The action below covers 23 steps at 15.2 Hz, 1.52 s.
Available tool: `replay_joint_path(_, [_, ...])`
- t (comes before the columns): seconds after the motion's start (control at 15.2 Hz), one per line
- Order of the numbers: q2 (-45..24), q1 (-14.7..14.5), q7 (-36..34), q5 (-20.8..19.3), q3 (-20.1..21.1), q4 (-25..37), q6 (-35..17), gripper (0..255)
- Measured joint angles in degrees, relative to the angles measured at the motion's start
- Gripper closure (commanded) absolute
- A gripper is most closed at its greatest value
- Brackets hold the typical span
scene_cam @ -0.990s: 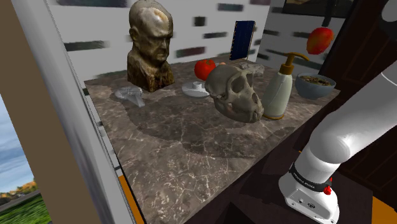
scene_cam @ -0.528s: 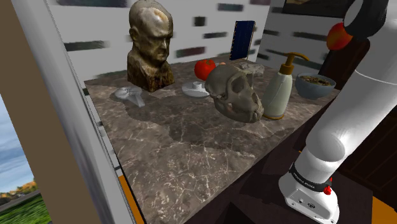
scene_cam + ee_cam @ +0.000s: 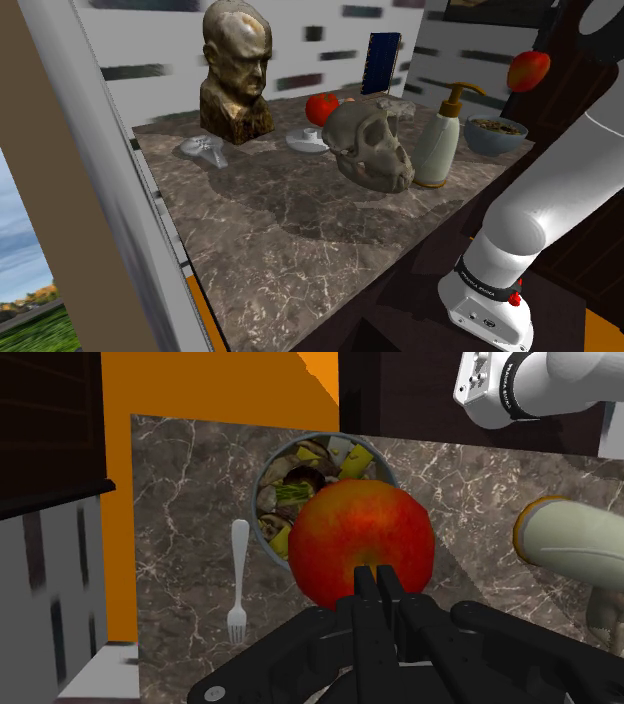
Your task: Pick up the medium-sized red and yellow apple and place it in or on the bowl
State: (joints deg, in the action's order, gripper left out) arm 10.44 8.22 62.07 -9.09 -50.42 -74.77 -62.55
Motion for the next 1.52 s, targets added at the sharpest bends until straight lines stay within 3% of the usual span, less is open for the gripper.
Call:
replay_joint_path(0.92, [10.18, 1.42, -6.19, -5.42, 5.41, -19.42, -11.34, 255])
replay_joint_path(1.52, [12.61, 2.16, -7.41, -6.63, 5.97, -25.69, -15.72, 255])
